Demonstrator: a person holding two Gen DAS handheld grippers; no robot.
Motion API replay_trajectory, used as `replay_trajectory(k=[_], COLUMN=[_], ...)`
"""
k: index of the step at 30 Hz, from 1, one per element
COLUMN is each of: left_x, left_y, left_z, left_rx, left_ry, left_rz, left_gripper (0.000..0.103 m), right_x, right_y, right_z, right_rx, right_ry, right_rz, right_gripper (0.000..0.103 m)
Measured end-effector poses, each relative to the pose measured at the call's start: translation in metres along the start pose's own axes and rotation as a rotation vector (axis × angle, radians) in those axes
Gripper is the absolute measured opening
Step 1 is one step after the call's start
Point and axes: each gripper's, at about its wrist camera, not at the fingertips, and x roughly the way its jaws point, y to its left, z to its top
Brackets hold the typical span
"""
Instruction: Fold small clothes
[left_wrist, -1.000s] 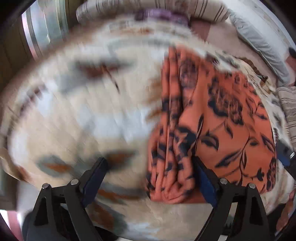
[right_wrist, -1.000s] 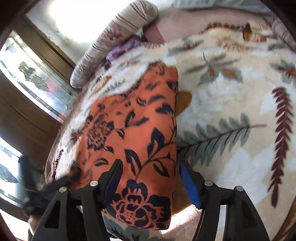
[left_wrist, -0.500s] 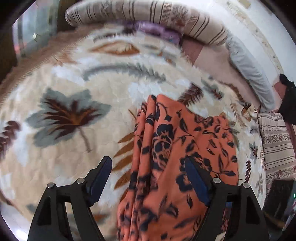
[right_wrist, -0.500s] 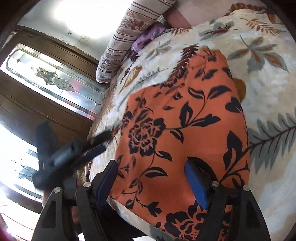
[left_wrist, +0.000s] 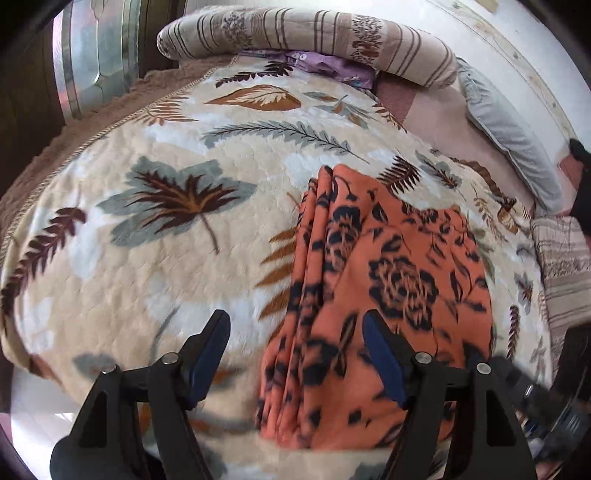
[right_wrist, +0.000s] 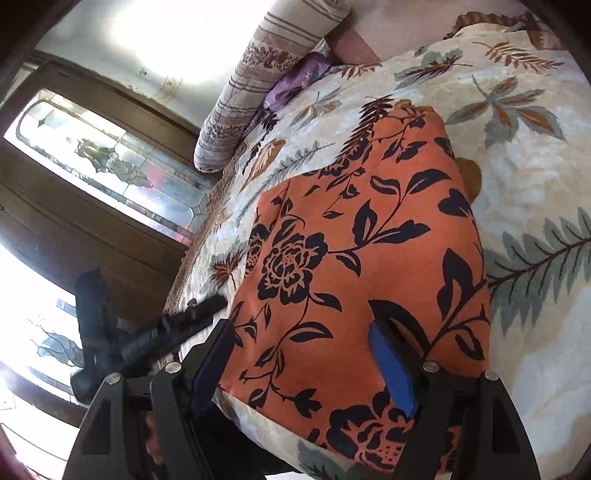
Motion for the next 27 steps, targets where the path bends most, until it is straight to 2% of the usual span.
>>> replay_trajectory(k=[3, 5, 10, 12, 14, 15, 21, 24, 27], left_x=[0.012, 0.019, 0.009, 0.009, 0.008, 0.007, 0.005, 0.007, 0.006], left_y=[0.005, 0.007, 0.011, 0.011, 0.011, 0.011, 0.013, 0.013, 0.014], left_z=[-0.021, -0.029, -0.032, -0.033, -0.037, -0.039, -0.039, -0.037, -0.038], left_rx=[0.041, 0.039, 0.033, 0.042, 0.045, 0.041, 0.039, 0.031, 0.036], left_ry=[0.04, 0.063, 0.041, 0.039, 0.046, 0.047, 0.038, 0.042, 0.036], left_rz=[0.084, 0.072, 0.06, 0.065, 0.07, 0.065, 0.056, 0.053, 0.059], left_gripper=[0.079, 0.079, 0.079, 0.079, 0.079, 0.079, 0.079, 0.079, 0.079], right_x=[0.0, 0.004, -0.011, -0.013, -0.004, 0.001, -0.01, 0.01, 0.001], right_y=[0.001, 0.0, 0.016, 0.018, 0.009, 0.004, 0.021, 0.006, 0.009], right_z=[-0.005, -0.008, -0.01, -0.011, -0.014, -0.016, -0.016, -0.021, -0.022], right_rx=[-0.008, -0.02, -0.035, -0.044, -0.015, -0.003, -0.052, -0.019, -0.018], right_ry=[0.003, 0.01, -0.019, -0.028, 0.002, 0.021, -0.023, 0.049, 0.015], right_rz=[-0.011, -0.034, -0.044, -0.052, -0.079, -0.078, -0.05, -0.083, -0.068], right_gripper=[0.079, 0.079, 0.079, 0.084, 0.085, 0.085, 0.085, 0.086, 0.086])
